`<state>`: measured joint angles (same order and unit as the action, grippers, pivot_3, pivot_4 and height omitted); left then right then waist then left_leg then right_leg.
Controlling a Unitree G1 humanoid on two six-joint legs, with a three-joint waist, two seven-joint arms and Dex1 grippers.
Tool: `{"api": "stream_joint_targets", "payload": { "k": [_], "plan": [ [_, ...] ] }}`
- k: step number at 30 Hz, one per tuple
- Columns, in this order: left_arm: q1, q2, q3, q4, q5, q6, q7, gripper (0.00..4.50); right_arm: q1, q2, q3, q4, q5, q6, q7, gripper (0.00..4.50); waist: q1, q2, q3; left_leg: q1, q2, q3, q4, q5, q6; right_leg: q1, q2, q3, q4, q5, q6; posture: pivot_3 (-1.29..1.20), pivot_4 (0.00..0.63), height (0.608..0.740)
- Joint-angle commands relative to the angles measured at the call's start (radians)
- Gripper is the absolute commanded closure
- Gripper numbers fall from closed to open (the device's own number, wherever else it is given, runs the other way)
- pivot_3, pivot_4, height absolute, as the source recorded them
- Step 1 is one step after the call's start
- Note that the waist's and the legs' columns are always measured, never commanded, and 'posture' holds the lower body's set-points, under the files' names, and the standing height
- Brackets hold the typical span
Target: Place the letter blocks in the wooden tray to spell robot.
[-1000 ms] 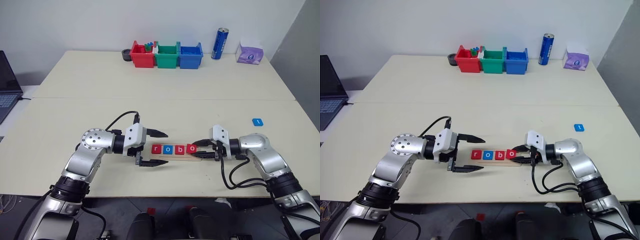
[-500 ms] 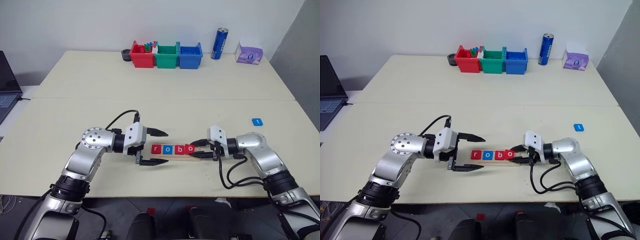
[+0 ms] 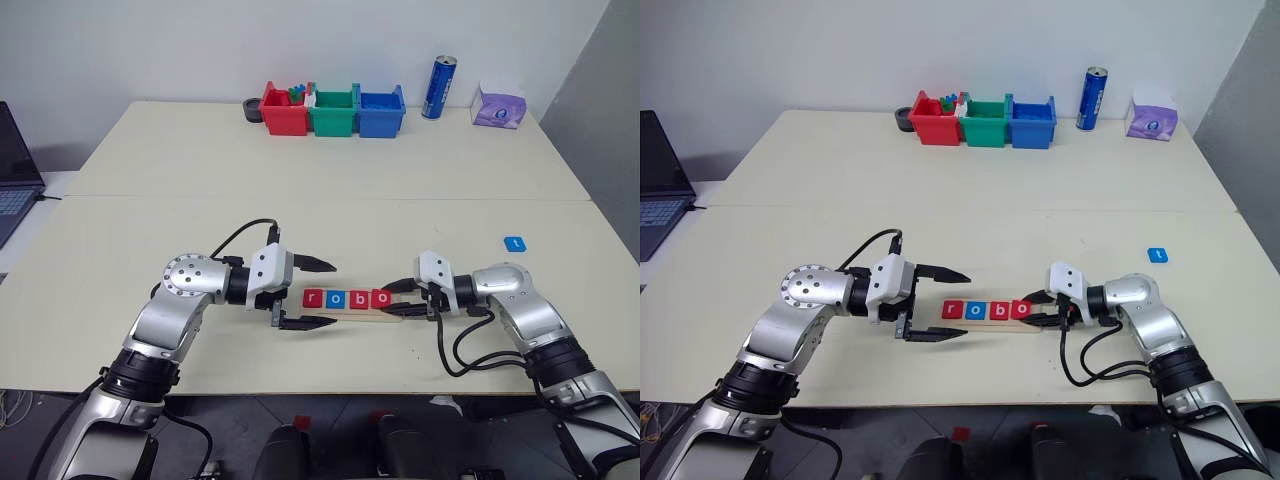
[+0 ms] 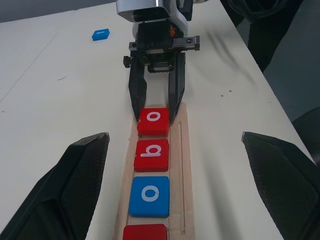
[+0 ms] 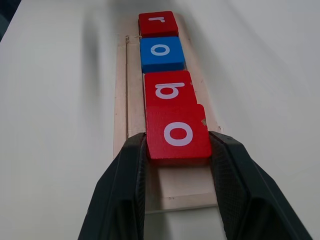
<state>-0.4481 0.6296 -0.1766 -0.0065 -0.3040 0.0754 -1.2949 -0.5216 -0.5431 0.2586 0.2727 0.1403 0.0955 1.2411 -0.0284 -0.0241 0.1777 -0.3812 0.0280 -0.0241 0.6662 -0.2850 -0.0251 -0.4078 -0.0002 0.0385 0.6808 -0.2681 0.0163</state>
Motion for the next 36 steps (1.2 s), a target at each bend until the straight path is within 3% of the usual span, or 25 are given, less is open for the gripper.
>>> {"api": "stream_joint_targets", "payload": {
  "k": [1, 8, 17, 20, 30, 31, 36],
  "plan": [
    [-0.015, 0.000, 0.013, -0.022, -0.003, -0.010, 0.008, 0.00, -0.019, -0.001, -0.017, -0.011, 0.015, 0.003, 0.010, 2.33, 0.000, 0.000, 0.000, 0.000, 0.000, 0.000, 0.000, 0.000, 0.000, 0.000, 0.000, 0.000, 0.000, 0.000, 0.000, 0.00, 0.150, 0.740],
    [-0.017, 0.001, 0.014, -0.016, -0.001, -0.012, 0.007, 0.00, -0.022, -0.004, -0.027, -0.020, 0.031, 0.016, 0.025, 0.03, 0.000, 0.000, 0.000, 0.000, 0.000, 0.000, 0.000, 0.000, 0.000, 0.000, 0.000, 0.000, 0.000, 0.000, 0.000, 0.00, 0.150, 0.740],
    [-0.020, -0.008, 0.011, -0.017, -0.004, -0.010, 0.009, 0.00, -0.022, -0.042, -0.112, -0.076, 0.093, 0.093, 0.014, 0.03, 0.000, 0.000, 0.000, 0.000, 0.000, 0.000, 0.000, 0.000, 0.000, 0.000, 0.000, 0.000, 0.000, 0.000, 0.000, 0.00, 0.150, 0.740],
    [-0.020, -0.012, 0.008, -0.016, -0.005, -0.011, 0.008, 0.00, 0.005, -0.067, -0.123, -0.085, 0.098, 0.086, 0.022, 0.66, 0.000, 0.000, 0.000, 0.000, 0.000, 0.000, 0.000, 0.000, 0.000, 0.000, 0.000, 0.000, 0.000, 0.000, 0.000, 0.00, 0.150, 0.740],
    [-0.034, -0.031, 0.002, -0.006, 0.002, -0.018, 0.004, 0.00, 0.070, -0.055, -0.097, -0.037, 0.046, -0.036, -0.017, 4.26, -0.002, 0.000, 0.000, 0.000, 0.000, 0.001, 0.000, 0.000, 0.000, 0.000, 0.000, 0.001, 0.000, 0.000, 0.000, 0.00, 0.150, 0.740],
    [-0.033, -0.031, 0.002, -0.007, 0.002, -0.018, 0.004, 0.00, 0.071, -0.050, -0.093, -0.036, 0.040, -0.044, -0.023, 4.44, -0.002, 0.000, 0.000, 0.000, 0.000, 0.000, 0.000, 0.000, 0.000, 0.000, 0.000, 0.001, 0.000, 0.000, 0.000, 0.00, 0.150, 0.740],
    [-0.031, -0.034, 0.004, -0.015, 0.001, -0.016, 0.010, 0.00, 0.068, -0.032, -0.077, -0.022, 0.019, -0.067, -0.040, 4.44, -0.001, 0.000, 0.000, 0.000, 0.000, 0.000, 0.000, 0.000, 0.000, 0.000, 0.000, 0.000, 0.000, 0.000, 0.000, 0.00, 0.150, 0.740]
  ]
}}
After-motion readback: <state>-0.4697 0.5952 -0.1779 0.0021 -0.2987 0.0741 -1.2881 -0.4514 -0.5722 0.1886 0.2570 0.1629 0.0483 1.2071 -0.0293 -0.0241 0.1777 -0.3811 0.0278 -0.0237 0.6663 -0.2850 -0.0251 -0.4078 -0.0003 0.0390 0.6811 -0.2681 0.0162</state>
